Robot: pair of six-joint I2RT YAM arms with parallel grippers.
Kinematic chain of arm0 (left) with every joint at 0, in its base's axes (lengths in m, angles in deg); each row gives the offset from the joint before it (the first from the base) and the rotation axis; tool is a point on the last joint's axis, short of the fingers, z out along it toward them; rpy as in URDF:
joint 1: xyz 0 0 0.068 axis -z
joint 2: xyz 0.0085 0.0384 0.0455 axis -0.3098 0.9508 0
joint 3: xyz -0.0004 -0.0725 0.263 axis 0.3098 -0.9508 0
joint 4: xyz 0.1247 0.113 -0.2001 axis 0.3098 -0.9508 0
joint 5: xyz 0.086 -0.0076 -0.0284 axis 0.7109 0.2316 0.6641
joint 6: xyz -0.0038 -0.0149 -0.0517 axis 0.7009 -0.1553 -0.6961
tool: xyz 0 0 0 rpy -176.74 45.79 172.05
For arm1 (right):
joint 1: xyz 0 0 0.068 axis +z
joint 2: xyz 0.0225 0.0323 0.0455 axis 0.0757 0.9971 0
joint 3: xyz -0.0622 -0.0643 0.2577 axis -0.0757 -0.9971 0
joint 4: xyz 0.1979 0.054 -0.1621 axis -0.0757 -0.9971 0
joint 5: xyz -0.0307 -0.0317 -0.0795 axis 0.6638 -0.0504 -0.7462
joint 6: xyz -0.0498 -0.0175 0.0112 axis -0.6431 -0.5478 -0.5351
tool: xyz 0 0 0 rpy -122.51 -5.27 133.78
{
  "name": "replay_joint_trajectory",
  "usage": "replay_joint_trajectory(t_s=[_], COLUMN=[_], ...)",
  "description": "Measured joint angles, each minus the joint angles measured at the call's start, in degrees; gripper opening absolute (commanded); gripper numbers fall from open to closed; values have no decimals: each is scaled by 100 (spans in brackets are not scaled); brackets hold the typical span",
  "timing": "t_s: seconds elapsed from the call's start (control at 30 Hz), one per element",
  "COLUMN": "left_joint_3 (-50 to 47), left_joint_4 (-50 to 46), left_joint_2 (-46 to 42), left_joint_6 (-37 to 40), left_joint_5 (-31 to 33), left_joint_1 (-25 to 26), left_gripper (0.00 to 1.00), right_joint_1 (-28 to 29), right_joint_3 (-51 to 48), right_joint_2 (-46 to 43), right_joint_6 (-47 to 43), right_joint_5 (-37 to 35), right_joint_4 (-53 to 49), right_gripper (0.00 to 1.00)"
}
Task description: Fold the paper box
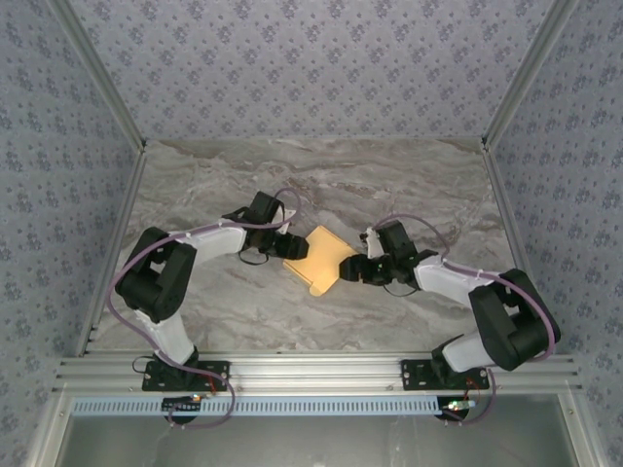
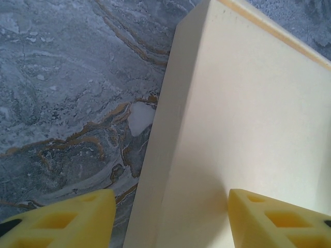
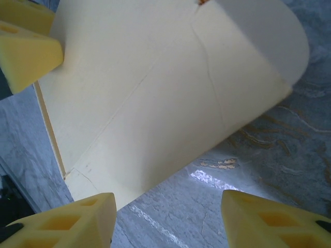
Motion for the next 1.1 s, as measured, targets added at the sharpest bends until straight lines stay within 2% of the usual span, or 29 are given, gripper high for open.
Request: replay_joint_trajectory(t_s=[0.33,0.53,0.93,1.1], left_joint_3=[-63,-79,-245,-271], left_joint_4=[103,153,428,505], left_joint_2=[-2,-2,-33,-33], left_joint_6=[-37,-87,-356,-474], left_joint_5=[-42,-61,-103,-125], left_joint_1=[0,0,-4,-31], left_gripper=[55,55,50,50], right_joint_1=[-9,-9,-26,-85], right_joint_3=[-343,-498,-837,-901], right_joint_2=[107,426,575,575], right_joint_6=[704,970,1537,1749], right_joint_5=[282,352,496,522], right_joint_4=[1130,1735,2876,3254], right_gripper=[48,40,13,5])
